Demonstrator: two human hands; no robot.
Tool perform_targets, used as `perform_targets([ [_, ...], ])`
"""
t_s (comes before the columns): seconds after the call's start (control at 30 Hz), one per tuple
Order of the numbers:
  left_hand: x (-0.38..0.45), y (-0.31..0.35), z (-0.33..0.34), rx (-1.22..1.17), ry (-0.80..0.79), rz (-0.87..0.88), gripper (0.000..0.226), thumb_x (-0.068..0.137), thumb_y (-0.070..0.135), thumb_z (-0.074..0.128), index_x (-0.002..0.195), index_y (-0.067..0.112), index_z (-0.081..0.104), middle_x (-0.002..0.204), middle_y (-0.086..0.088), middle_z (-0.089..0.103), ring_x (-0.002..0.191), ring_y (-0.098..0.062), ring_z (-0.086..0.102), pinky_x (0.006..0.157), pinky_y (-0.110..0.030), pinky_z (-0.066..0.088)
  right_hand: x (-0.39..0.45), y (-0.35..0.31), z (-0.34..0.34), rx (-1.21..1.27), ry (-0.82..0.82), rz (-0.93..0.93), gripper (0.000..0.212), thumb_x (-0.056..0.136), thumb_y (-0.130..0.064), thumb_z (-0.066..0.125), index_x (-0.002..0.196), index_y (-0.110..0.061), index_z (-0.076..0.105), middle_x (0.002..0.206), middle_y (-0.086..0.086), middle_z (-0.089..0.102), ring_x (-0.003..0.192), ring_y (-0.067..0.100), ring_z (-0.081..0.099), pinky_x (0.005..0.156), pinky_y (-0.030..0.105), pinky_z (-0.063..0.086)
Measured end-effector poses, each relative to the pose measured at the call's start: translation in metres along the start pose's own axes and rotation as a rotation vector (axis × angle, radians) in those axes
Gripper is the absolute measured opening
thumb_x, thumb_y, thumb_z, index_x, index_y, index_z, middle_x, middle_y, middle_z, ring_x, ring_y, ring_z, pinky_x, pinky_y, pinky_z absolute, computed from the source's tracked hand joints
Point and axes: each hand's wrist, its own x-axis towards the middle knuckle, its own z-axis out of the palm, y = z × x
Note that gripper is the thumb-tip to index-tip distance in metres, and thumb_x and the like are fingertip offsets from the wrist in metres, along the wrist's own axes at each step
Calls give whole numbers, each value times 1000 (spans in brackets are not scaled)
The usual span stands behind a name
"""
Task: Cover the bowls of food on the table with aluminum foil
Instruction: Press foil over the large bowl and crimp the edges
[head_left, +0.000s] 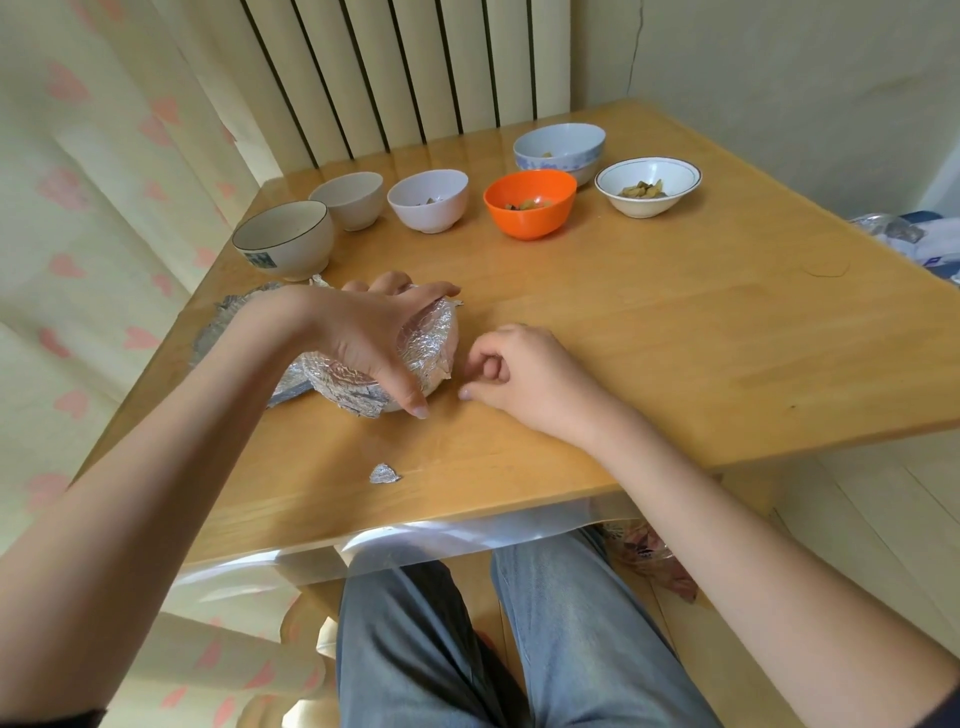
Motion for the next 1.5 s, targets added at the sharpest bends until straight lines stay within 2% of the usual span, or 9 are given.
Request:
perform_targets([
  [0.1, -1, 1, 1, -23, 6, -22, 134, 36, 69, 78, 141, 62, -6, 154, 15, 7, 144, -30, 14, 112, -54, 29, -9, -6, 0, 267, 85, 215, 10, 86, -11, 62, 85, -13, 72, 64, -9, 58, 54, -1, 51, 55, 12, 38],
  [0.2, -2, 2, 1, -32, 8, -36, 134, 37, 69, 77, 142, 61, -6, 154, 15, 7, 144, -29, 15, 112, -53, 28, -10, -22, -10, 770, -117, 527, 11, 92, 0, 53, 92, 0, 64, 74, 12, 64, 63, 18, 61, 48, 20, 52],
  [0.3, -2, 1, 2, -24, 10, -36, 135, 36, 70, 76, 142, 60, -7, 154, 15, 8, 145, -29, 14, 113, -54, 27, -7, -29, -17, 1188, -207, 690, 5, 90, 8, 53, 88, 9, 57, 81, 23, 64, 70, 27, 65, 62, 29, 58],
  [0.37, -2, 1, 2, -21, 12, -37, 137, 33, 73, 75, 141, 61, -8, 154, 14, 8, 145, -29, 13, 113, -54, 27, -4, -28, -19, 1319, -221, 763, 6, 90, 9, 51, 87, 8, 57, 79, 25, 66, 69, 28, 67, 66, 34, 58],
  [0.8, -1, 3, 2, -5, 4, -54, 138, 33, 72, 74, 143, 59, -9, 156, 11, 6, 145, -32, 13, 112, -54, 29, 7, -31, -26, 1362, -227, 819, 11, 87, -2, 63, 78, 3, 61, 60, 13, 66, 70, 22, 64, 60, 31, 58],
  [0.93, 0, 3, 3, -2, -1, -53, 142, 29, 74, 74, 143, 59, -10, 156, 10, 6, 145, -32, 12, 112, -55, 29, 6, -34, -24, 1381, -214, 858, 13, 87, -3, 63, 76, 3, 62, 69, 12, 64, 67, 19, 62, 52, 22, 57],
  [1.1, -1, 4, 2, 0, -5, -51, 143, 28, 74, 74, 143, 58, -11, 157, 9, 5, 145, -34, 11, 112, -56, 27, 3, -33, -22, 1365, -231, 915, 11, 86, -9, 66, 81, -2, 60, 72, 9, 62, 64, 14, 59, 39, 15, 44],
  [1.3, -2, 5, 3, 3, -5, -53, 140, 33, 71, 75, 142, 58, -11, 156, 9, 5, 145, -34, 11, 112, -56, 27, 0, -33, -20, 1278, -272, 892, 14, 89, -16, 64, 78, -11, 57, 71, 1, 59, 55, 7, 57, 41, 12, 27],
  [1.5, -3, 5, 2, 19, 1, -60, 139, 41, 69, 81, 143, 58, -11, 158, 10, 0, 145, -34, 10, 113, -54, 25, -10, -36, -14, 1308, -199, 822, 11, 92, -6, 58, 82, -3, 57, 78, 13, 64, 68, 17, 62, 47, 17, 50],
])
